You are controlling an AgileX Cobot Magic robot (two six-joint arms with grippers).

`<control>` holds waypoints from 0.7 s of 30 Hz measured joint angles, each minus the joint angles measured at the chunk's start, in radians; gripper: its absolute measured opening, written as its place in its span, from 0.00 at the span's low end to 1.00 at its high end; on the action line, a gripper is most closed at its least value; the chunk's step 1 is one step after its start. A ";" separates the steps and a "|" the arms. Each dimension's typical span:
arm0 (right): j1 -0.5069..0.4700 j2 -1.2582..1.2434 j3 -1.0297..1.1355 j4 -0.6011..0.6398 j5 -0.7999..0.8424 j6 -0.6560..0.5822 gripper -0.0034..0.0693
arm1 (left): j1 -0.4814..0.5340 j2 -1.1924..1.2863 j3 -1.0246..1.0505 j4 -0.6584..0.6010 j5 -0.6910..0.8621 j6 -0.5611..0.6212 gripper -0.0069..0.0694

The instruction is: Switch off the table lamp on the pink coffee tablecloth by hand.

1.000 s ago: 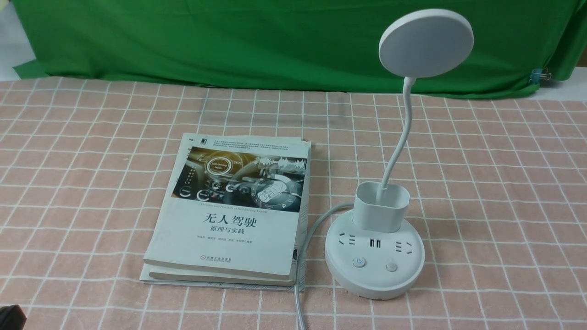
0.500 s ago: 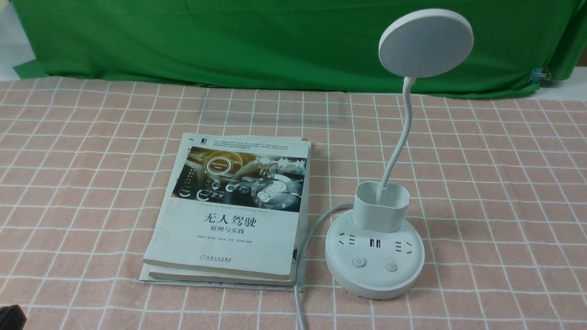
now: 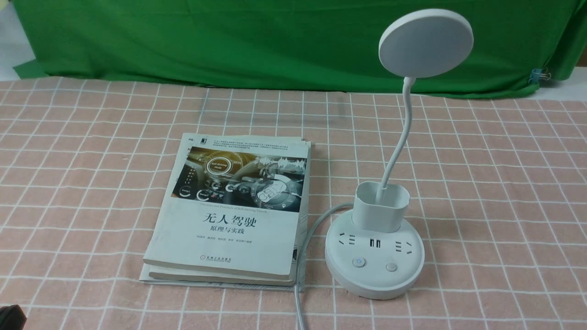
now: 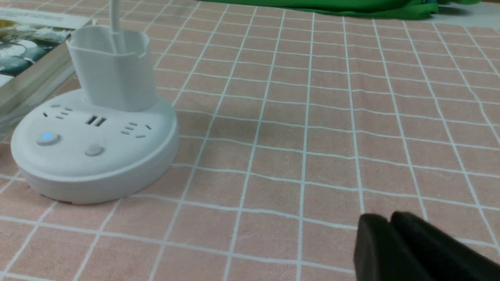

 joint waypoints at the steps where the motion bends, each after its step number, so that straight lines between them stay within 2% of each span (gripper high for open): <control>1: 0.000 0.000 0.000 0.000 0.000 0.000 0.20 | 0.000 0.000 0.000 0.000 0.000 0.000 0.10; 21: 0.000 0.000 0.000 0.000 0.000 0.000 0.28 | 0.000 0.000 0.000 0.000 0.000 0.000 0.10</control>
